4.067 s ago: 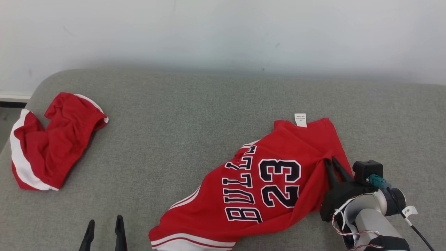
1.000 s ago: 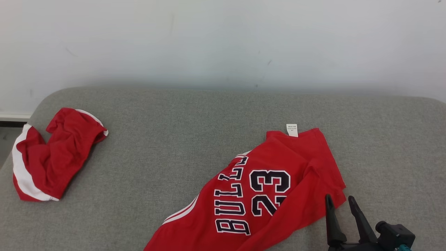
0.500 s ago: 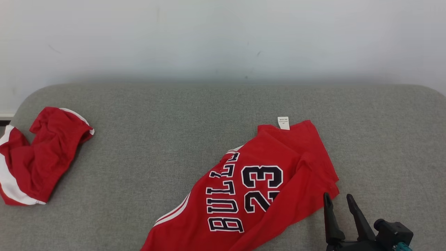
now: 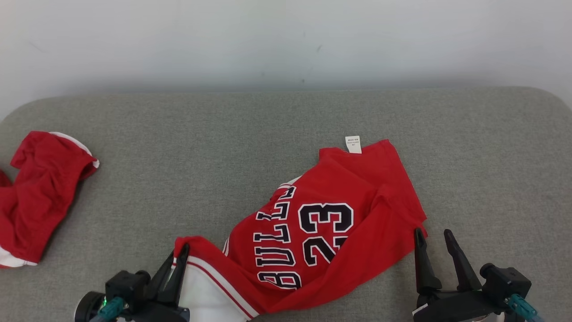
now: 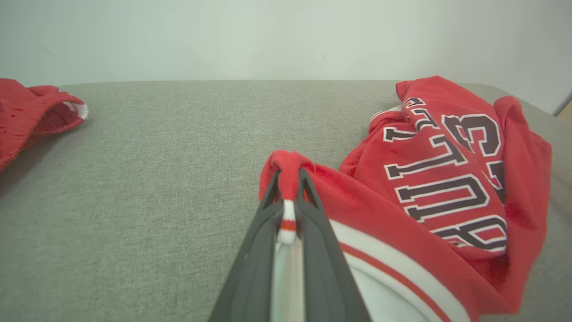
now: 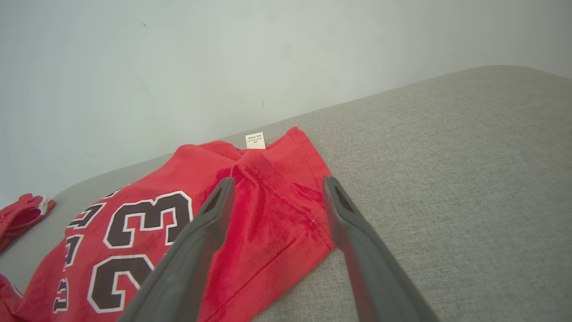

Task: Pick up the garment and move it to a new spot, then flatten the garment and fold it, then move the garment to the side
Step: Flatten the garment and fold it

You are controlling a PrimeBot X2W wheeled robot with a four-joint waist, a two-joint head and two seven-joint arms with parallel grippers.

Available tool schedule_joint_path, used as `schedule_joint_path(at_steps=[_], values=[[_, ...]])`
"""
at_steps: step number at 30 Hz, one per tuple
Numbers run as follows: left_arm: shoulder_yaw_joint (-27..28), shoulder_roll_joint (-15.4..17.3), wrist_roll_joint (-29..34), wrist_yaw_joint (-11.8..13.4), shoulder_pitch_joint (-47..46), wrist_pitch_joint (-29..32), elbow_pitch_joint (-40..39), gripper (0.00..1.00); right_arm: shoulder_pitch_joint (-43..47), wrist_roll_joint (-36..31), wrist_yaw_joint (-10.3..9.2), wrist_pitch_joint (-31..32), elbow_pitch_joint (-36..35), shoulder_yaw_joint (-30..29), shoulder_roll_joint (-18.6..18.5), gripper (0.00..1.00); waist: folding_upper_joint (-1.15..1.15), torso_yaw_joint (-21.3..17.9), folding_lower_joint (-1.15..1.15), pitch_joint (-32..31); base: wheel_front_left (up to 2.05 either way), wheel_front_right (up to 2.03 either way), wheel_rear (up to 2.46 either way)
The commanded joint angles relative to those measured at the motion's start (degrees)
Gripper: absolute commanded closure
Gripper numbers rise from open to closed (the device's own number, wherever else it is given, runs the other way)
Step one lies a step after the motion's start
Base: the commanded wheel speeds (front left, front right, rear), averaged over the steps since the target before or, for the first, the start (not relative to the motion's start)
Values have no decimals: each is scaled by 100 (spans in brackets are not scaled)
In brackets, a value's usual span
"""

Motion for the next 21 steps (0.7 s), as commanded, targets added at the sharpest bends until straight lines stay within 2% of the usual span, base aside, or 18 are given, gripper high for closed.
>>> schedule_joint_path(at_steps=[1, 11, 12, 13, 14, 17, 21], values=[[-36, 68, 4, 11, -214, 25, 30, 100, -69, -13, -11, -23, -1, -12, 4, 0, 0, -114, -1, 97, 0, 0, 0], [-359, 251, -352, 11, -854, -82, 873, 100, -221, 48, -11, -23, 18, 57, 5, 0, 0, -348, -1, 207, 0, 0, 0], [-389, 245, -357, 11, -882, -103, 947, 90, -216, 49, -11, -23, 18, 54, 4, 0, 0, -349, -1, 201, 0, 0, 0], [-382, 234, -375, 11, -892, -119, 1005, 53, -201, 48, -11, -23, 16, 37, 4, 0, 0, -341, -1, 189, 0, 0, 0], [-370, 213, -402, 11, -876, -131, 1046, 0, -173, 45, -11, -23, 16, 14, 3, 0, 0, -325, -1, 170, 0, 0, 0], [-320, 185, -403, 11, -813, -140, 1093, 0, -111, 33, -11, -23, 15, -36, 3, 0, 0, -278, -1, 108, 0, 0, 0], [-45, 95, -284, 29, -497, -138, 744, 0, 25, -28, -11, -23, 33, -95, 5, 0, 0, -155, -1, -40, 0, 0, 0]])
